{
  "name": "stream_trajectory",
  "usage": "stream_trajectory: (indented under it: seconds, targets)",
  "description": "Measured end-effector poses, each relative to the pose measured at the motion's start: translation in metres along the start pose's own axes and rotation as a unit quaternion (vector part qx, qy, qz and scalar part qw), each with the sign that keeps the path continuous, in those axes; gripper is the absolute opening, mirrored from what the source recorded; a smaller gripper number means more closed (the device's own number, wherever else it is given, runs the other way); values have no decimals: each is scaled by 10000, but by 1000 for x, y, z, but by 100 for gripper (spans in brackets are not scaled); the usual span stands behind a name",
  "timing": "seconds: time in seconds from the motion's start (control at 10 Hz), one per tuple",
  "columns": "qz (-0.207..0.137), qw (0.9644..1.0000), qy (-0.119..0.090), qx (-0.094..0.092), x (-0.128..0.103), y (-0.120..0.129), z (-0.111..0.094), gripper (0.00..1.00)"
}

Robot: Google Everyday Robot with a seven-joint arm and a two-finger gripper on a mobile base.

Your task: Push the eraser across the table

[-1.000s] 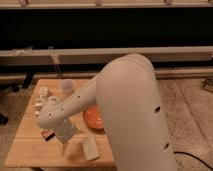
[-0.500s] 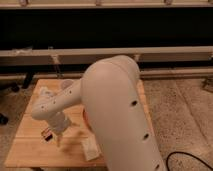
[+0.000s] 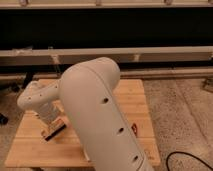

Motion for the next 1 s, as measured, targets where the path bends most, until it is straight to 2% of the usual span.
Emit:
stream_trajectory:
  seconds: [0.1, 0.3, 0.5, 1.0]
  targets:
    - [-124, 9999, -99, 29, -12, 9, -4, 80]
    - [-233, 9995, -184, 62, -20, 16, -6, 80]
    - [-405, 9987, -286, 96, -31, 37, -4, 80]
    - [-456, 9976, -440, 262, -45, 50, 4, 80]
